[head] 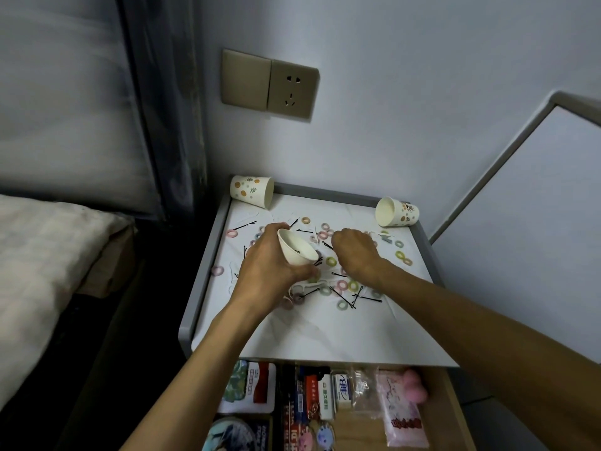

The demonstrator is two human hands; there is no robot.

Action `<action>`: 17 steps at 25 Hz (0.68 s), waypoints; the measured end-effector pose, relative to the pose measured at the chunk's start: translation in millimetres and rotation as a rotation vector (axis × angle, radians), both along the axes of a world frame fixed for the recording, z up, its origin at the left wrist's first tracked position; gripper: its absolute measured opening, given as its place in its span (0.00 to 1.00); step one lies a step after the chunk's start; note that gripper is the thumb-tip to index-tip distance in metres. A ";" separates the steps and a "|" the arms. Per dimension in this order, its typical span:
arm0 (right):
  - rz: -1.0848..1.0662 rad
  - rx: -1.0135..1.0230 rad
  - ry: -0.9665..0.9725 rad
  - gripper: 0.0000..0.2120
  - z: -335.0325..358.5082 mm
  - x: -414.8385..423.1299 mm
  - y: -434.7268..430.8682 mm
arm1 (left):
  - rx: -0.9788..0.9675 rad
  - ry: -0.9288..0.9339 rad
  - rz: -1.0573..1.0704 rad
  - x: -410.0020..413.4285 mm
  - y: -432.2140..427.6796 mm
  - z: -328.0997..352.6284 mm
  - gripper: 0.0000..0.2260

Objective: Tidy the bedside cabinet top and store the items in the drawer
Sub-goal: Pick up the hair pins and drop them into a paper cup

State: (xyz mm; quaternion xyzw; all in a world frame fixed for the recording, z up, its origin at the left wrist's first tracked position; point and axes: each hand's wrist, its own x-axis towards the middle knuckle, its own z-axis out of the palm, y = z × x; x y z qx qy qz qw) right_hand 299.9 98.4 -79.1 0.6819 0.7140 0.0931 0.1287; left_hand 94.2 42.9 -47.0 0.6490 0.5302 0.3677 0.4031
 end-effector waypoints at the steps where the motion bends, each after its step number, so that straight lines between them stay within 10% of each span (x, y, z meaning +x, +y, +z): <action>1: 0.006 -0.016 0.038 0.14 0.0 3.0 0.9 | 0.002 -0.006 -0.003 -0.1 0.5 0.1 0.34; 8: 0.002 0.067 0.967 0.04 45.1 14.8 -8.9 | 0.006 0.001 -0.010 -0.1 3.2 -2.1 0.34; 17: 0.335 -0.197 0.901 0.06 94.3 -23.7 -37.0 | 0.053 0.066 -0.061 10.5 -7.4 -0.9 0.30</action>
